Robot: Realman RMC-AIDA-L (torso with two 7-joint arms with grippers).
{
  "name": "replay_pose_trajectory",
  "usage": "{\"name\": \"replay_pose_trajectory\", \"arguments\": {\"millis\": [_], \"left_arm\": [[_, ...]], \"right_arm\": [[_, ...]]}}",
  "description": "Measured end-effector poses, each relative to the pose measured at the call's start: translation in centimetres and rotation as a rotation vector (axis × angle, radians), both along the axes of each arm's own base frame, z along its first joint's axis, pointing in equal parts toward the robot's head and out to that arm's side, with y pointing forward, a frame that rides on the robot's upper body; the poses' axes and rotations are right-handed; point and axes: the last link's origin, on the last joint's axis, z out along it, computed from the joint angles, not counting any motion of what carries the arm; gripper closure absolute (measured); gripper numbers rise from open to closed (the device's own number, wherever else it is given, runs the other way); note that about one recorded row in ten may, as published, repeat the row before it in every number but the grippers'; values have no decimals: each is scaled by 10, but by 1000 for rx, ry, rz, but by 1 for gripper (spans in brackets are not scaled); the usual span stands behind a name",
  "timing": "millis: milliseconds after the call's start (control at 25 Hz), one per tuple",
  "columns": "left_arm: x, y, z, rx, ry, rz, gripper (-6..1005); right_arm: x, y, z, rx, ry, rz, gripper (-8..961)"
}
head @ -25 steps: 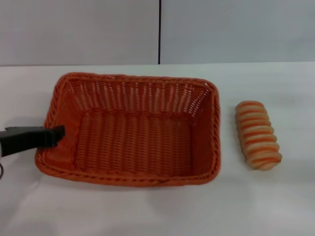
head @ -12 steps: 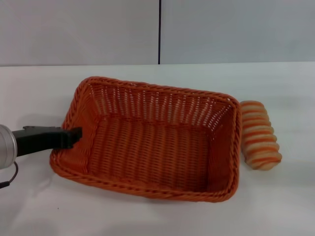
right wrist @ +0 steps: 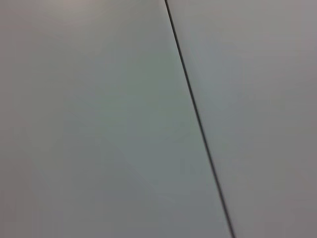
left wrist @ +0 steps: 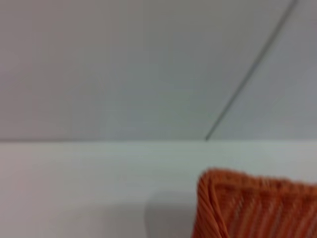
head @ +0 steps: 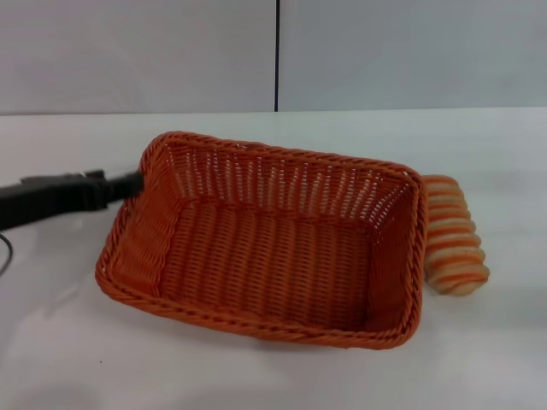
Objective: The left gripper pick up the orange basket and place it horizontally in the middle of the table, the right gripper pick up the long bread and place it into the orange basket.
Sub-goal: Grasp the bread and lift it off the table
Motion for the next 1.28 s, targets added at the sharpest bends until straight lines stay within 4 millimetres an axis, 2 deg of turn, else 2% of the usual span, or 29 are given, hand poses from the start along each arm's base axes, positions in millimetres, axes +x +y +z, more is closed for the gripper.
{"name": "replay_pose_trajectory", "arguments": {"millis": [80,120,160,240,280,320,360,400,480,520,560,600,760,800,880,960,1080,1280], "left_arm": [[-6,4,9,38,-21,-13,591],[-6,4,9,38,-21,-13,545],[-17,11,21,99,-63,-65,499],[-22,14,25,125,-79,-94,406],[-32,17,29,174,-103,-136,360],[-32,17,29,174,-103,-136,324],[-42,18,29,227,-138,-193,287],[-42,18,29,227,-138,-193,251],[-51,18,27,283,-169,-262,178],[-55,17,26,305,-173,-291,179],[-67,15,20,375,-190,-349,179],[-67,15,20,375,-190,-349,180],[-91,4,9,518,-238,-405,181],[-91,4,9,518,-238,-405,181],[-95,-7,3,626,-234,-472,182],[-94,-19,2,721,-170,-555,182],[-98,-24,3,761,-142,-551,182],[-104,-33,-2,781,-144,-510,183]], "right_arm": [[-1,-2,0,-42,-6,27,344],[-1,-3,0,-70,-8,45,344],[-2,-4,2,-114,-15,70,344],[-4,-5,4,-215,-24,113,344],[-6,-5,10,-310,-25,140,344],[-6,-5,10,-310,-25,140,344],[-8,-3,15,-455,-8,141,344],[-9,-2,18,-519,-6,129,344],[-9,-2,22,-570,13,117,344],[-8,-3,24,-629,30,97,344],[-8,-3,28,-726,79,65,344],[-8,-3,28,-726,79,65,344],[-8,-3,33,-845,146,40,344],[-8,-3,33,-845,146,40,344],[-11,-1,30,-886,148,35,344],[-16,7,31,-982,150,-10,344],[-18,13,34,-1053,137,-60,344],[-17,33,42,-1328,119,-347,344]]}}
